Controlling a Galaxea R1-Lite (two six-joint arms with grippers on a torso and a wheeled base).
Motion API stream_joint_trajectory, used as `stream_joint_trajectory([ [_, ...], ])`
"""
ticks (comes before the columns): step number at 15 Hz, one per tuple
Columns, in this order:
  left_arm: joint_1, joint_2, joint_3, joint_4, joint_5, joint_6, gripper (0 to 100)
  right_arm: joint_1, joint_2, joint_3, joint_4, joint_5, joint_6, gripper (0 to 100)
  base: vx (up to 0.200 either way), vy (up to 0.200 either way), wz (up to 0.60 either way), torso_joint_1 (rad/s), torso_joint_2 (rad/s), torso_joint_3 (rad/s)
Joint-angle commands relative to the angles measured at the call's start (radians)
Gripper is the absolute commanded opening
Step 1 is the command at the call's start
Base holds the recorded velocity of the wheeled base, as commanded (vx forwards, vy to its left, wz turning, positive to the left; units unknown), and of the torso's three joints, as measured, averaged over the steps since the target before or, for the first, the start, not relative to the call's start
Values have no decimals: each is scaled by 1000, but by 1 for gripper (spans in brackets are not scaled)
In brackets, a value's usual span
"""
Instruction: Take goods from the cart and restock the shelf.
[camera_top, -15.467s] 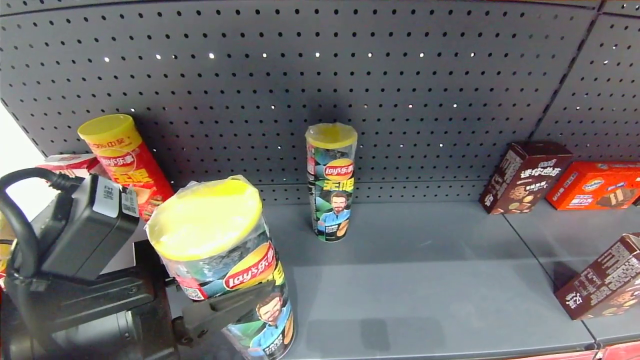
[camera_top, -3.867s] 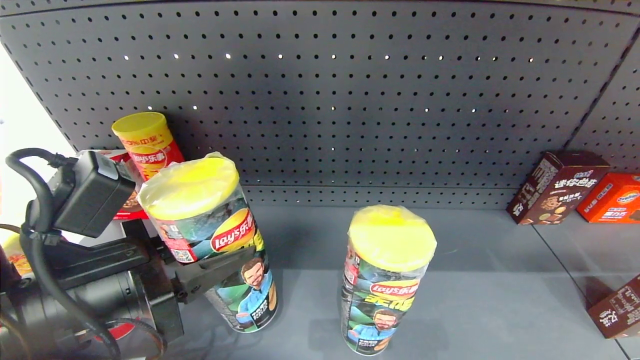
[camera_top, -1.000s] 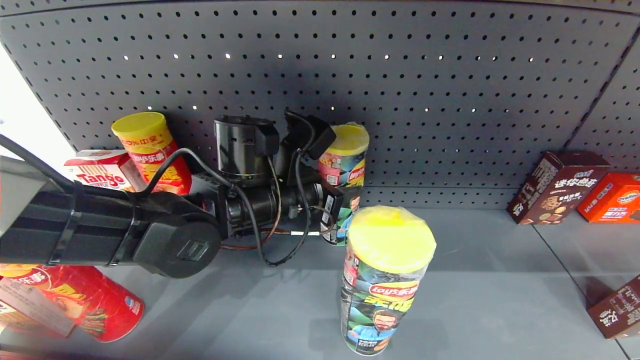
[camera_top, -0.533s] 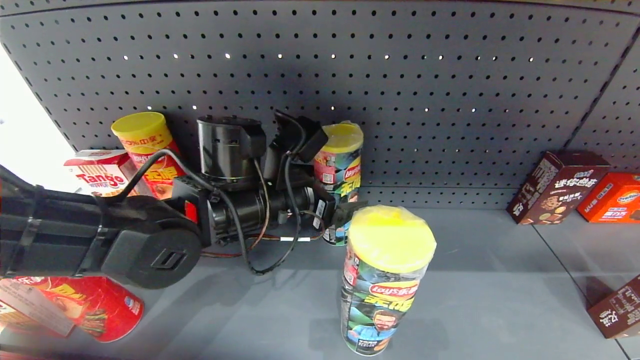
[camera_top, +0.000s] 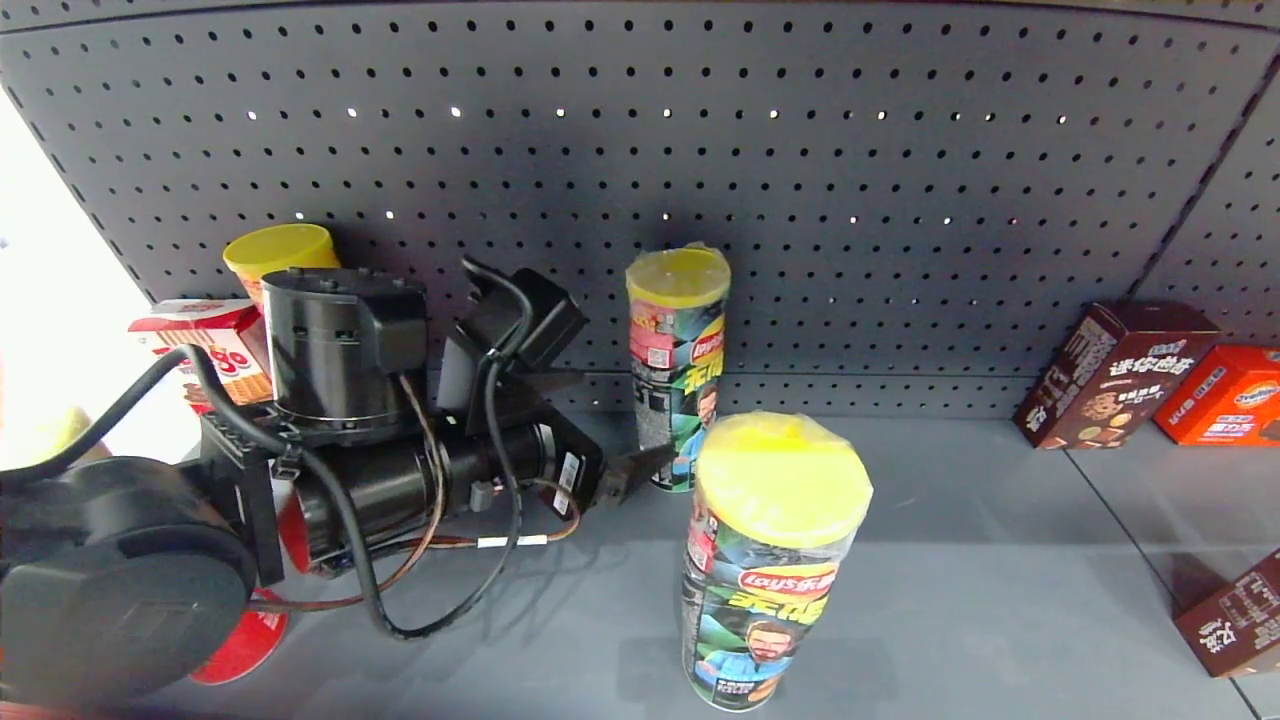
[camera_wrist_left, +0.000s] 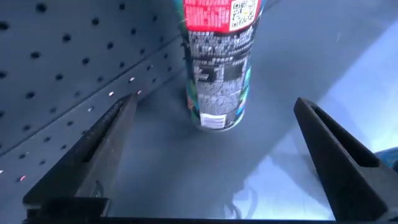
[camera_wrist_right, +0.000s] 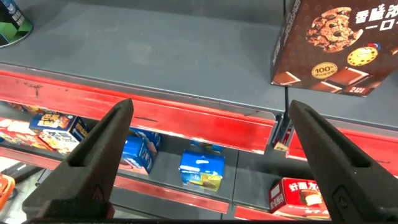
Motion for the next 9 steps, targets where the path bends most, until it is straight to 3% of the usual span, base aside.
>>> stream_joint_trajectory([
  [1, 3, -17, 4, 0, 22, 0, 100, 1, 2, 0, 0, 1, -1, 100, 0, 0, 0, 0, 0, 0],
  [9, -26, 114, -122, 3, 99, 2, 100, 1, 2, 0, 0, 1, -1, 100, 0, 0, 0, 0, 0, 0],
])
